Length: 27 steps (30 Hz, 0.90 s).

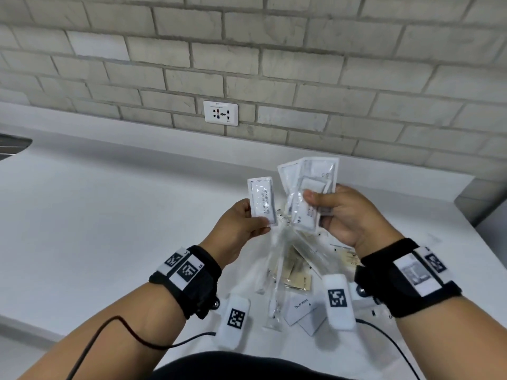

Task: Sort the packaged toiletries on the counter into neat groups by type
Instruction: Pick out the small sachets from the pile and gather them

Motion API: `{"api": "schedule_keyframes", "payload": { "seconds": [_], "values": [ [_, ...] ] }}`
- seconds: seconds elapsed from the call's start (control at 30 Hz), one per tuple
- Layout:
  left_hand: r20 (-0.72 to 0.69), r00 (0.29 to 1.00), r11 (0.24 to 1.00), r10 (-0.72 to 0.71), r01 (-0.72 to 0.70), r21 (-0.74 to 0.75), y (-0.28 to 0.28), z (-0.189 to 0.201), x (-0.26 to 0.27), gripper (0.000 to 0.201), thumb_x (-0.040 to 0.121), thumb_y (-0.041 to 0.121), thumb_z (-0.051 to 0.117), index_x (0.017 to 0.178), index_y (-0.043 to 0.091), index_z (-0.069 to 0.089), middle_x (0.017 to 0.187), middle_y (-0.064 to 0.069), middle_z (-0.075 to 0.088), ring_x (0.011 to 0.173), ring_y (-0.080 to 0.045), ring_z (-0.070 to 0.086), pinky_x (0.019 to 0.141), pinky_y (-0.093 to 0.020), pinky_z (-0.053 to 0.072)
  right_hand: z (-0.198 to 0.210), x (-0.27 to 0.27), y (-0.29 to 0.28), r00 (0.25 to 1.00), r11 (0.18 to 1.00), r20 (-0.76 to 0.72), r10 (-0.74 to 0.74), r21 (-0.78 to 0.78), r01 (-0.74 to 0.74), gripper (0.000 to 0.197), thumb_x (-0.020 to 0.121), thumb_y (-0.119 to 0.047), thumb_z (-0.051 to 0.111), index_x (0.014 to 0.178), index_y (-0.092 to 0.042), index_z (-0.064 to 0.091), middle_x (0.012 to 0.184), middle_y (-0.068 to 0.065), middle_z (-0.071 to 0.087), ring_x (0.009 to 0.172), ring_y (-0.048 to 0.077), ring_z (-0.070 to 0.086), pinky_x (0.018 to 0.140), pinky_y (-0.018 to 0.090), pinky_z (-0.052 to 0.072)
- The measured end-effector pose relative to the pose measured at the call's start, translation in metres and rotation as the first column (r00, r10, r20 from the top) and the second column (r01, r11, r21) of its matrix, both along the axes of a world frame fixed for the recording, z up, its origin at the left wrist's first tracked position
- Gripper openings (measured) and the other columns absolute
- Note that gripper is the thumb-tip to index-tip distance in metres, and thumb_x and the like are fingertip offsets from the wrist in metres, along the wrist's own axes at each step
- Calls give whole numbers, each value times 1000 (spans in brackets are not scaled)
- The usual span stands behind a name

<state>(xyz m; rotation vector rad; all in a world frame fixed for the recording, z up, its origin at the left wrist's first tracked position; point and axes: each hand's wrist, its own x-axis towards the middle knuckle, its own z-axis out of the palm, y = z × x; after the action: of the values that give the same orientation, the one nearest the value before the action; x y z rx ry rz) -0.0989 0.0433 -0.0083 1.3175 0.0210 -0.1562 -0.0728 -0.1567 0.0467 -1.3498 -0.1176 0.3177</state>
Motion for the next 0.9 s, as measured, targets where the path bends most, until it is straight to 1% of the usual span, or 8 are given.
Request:
{"api": "schedule_keyframes", "payload": {
  "seconds": [0.13, 0.3, 0.43, 0.53, 0.67, 0.7, 0.77, 0.9],
  "values": [
    [30, 993, 994, -112, 112, 8, -17, 6, -10, 31, 91, 18, 51, 118, 8, 62, 112, -15, 70, 102, -30, 66, 93, -42, 53, -24, -15, 36, 994, 991, -92, -67, -118, 56, 26, 89, -7, 62, 114, -15, 58, 97, 9, 72, 84, 28, 67, 78, 45, 54],
    [74, 997, 978, -37, 21, 207, -5, 3, -11, 31, 96, 44, 48, 104, 20, 66, 103, 2, 70, 96, -13, 65, 85, -34, 46, -30, -21, 43, 990, 988, -94, -104, -120, 92, 37, 91, 0, 58, 125, -12, 51, 111, 13, 68, 98, 35, 66, 83, 50, 54],
    [25, 987, 983, -161, 163, -84, -4, 8, 1, 46, 86, 45, 62, 122, 15, 60, 120, -8, 65, 111, -26, 61, 98, -47, 44, -19, -20, 51, 988, 993, -155, 13, -111, -30, 29, 95, -15, 57, 124, -19, 53, 112, 12, 69, 98, 34, 66, 75, 45, 55],
    [-89, 974, 929, -208, 169, -330, -12, 24, 4, 31, 90, 36, 52, 95, 12, 71, 91, -9, 71, 82, -24, 69, 74, -37, 57, -12, -21, 70, 997, 966, -63, -34, -259, 16, 27, 99, -36, 49, 121, -21, 54, 111, 9, 69, 98, 30, 66, 76, 39, 53],
    [-69, 978, 865, -199, 143, -481, -21, 32, 8, 33, 92, 33, 48, 92, 12, 72, 94, -11, 72, 85, -24, 70, 75, -33, 57, -12, -9, 75, 947, 453, 318, -39, -839, 301, 60, 93, -62, 29, 146, -34, 29, 149, 4, 32, 140, 26, 26, 113, 49, 21],
    [-71, 978, 869, -198, 142, -474, -22, 33, 7, 31, 90, 33, 50, 93, 11, 72, 95, -12, 72, 84, -25, 70, 77, -35, 55, -12, -5, 72, 955, 425, 291, -51, -859, 285, 67, 91, -66, 30, 150, -37, 16, 157, 0, 18, 146, 24, 13, 116, 52, 10],
    [-88, 975, 882, -202, 142, -449, -21, 28, 6, 27, 87, 31, 55, 89, 9, 70, 89, -13, 72, 81, -25, 70, 80, -36, 54, -17, 3, 64, 977, 492, 206, -61, -845, 209, 83, 85, -70, 41, 151, -38, 2, 161, -4, 8, 148, 24, 10, 117, 55, 7],
    [-148, 973, 885, -176, 90, -457, -19, 20, 8, 25, 84, 28, 64, 101, 9, 65, 92, -9, 66, 81, -21, 68, 86, -37, 54, -23, 4, 57, 983, 855, 158, -99, -491, 165, 74, 93, -55, 45, 152, -36, 5, 157, -4, 25, 126, 19, 47, 95, 32, 45]
  ]
}}
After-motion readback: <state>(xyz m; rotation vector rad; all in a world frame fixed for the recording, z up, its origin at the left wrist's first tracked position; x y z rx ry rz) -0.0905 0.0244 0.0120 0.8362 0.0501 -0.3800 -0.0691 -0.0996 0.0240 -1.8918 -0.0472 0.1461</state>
